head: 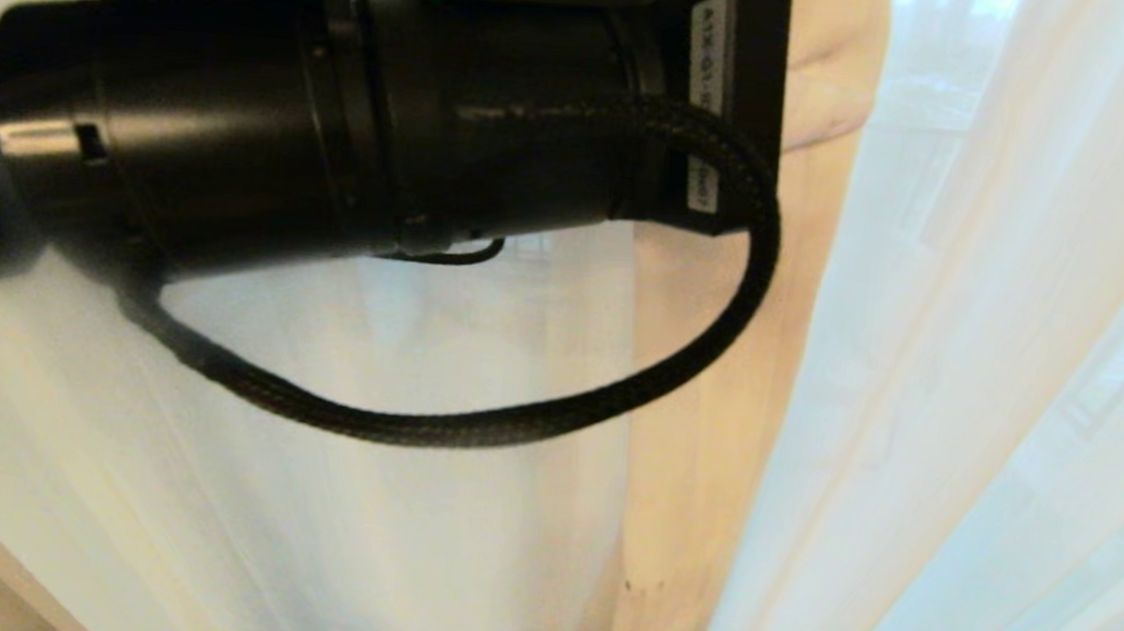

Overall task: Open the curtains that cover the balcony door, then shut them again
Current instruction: Close the outer curtains on both sides

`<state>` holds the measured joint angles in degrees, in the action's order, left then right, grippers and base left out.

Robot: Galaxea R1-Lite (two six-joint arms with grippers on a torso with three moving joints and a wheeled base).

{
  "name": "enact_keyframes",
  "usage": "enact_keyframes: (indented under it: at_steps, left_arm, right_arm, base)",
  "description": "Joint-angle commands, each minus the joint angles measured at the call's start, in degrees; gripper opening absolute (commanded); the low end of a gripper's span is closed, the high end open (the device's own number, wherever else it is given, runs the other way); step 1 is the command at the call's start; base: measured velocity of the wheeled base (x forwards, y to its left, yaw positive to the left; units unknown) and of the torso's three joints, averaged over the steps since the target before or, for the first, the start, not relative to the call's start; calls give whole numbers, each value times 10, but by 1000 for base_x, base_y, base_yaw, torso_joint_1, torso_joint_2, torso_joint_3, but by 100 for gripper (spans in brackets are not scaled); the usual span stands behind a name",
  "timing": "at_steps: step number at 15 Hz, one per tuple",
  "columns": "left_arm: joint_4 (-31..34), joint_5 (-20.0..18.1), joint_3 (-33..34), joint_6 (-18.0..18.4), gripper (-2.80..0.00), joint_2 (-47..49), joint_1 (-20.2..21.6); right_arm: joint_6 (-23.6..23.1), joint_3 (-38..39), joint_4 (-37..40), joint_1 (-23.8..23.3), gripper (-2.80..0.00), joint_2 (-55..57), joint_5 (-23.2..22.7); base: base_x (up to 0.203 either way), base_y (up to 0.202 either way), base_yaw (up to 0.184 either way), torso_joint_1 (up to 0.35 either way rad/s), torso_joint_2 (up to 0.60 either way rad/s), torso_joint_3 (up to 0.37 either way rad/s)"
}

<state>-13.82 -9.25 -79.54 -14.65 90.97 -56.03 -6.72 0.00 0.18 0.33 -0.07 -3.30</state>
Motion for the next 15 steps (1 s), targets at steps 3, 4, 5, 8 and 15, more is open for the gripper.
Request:
enact_keyframes:
  at_steps: [3, 4, 5, 8, 15]
  left_arm:
    - [-2, -2, 29, -1, -280, -24, 10]
    - [-2, -2, 37, 0, -280, -26, 13]
    - [-2, -2, 48, 0, -280, -29, 15]
    - [-2, -2, 62, -2, -280, -35, 22]
    - [-2, -6, 62, -3, -280, -27, 28]
  right_arm:
    - [-1, 0, 0, 0, -280, 1, 0]
    - [-1, 0, 0, 0, -280, 1, 0]
    - [-1, 0, 0, 0, -280, 1, 0]
    - [-1, 0, 0, 0, -280, 1, 0]
    - [-1, 0, 0, 0, -280, 1, 0]
  base:
    - [0, 0, 0, 0, 0, 0]
    - [0, 0, 0, 0, 0, 0]
    - [0, 0, 0, 0, 0, 0]
    - [0, 0, 0, 0, 0, 0]
    - [0, 0, 0, 0, 0, 0]
